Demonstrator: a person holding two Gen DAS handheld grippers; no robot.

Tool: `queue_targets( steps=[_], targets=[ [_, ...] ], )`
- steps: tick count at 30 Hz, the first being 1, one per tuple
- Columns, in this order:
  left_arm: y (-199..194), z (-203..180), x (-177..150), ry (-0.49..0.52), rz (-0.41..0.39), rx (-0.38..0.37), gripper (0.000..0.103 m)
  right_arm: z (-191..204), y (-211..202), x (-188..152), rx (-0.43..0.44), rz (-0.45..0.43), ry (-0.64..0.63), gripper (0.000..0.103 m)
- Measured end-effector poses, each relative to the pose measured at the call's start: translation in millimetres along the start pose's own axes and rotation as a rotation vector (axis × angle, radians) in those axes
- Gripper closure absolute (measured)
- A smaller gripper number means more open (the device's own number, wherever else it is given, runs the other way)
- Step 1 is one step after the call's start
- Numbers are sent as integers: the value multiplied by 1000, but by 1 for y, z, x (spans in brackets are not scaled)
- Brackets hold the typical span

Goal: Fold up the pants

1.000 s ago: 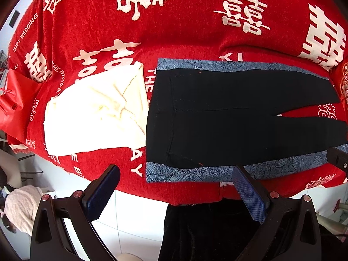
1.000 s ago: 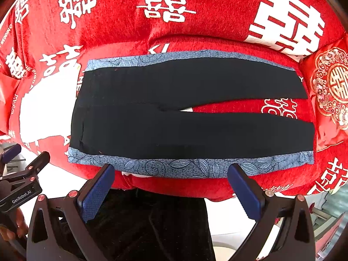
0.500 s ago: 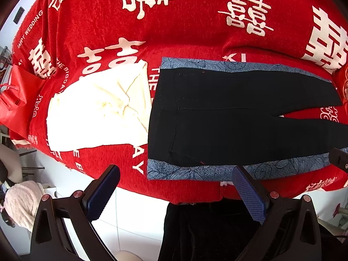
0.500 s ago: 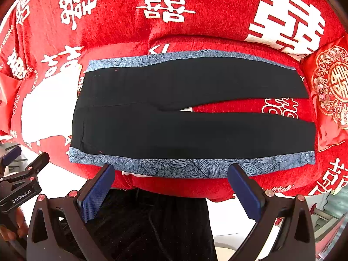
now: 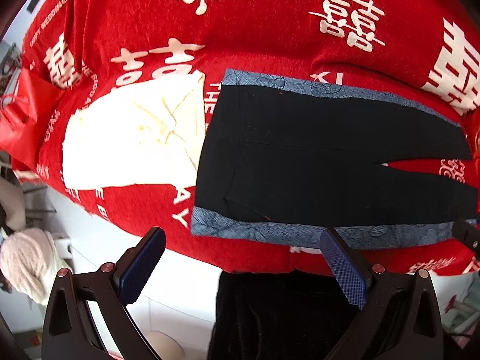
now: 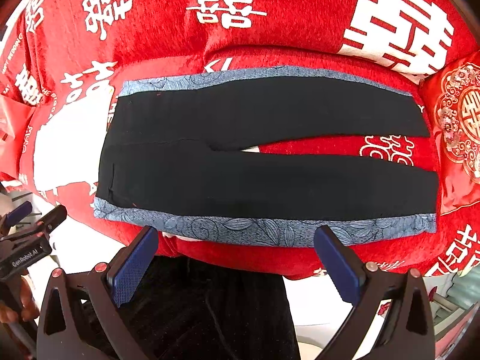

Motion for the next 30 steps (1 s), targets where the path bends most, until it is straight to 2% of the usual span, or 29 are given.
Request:
queue_targets(
  steps=[4, 9, 14, 19, 30],
  targets=[
    [-7, -9, -4, -29, -4, 16, 0, -8, 2, -3, 26, 19, -19, 0],
    [-9, -24, -15, -60, 28, 18, 0, -16, 12, -10, 32, 55, -51, 0],
    [-7, -32, -17, -42, 41, 13, 0, -22, 20, -12, 27, 68, -29, 0],
    [11, -30, -12, -13, 47, -3, 0, -23, 33, -13, -26, 74, -22, 0],
    [70, -22, -22, 4, 101, -61, 0, -13, 76, -24, -59, 107, 31, 0]
  ],
)
Point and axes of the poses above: each gripper's, at about its wrist camera, not at the fingertips, and y roughly the way its jaws point, z to its left, x to its top, the point moved 7 cm from there along y, roughly the way its jaws point, and after that the axes turned 8 degrees about -z, right-handed, at the moved point
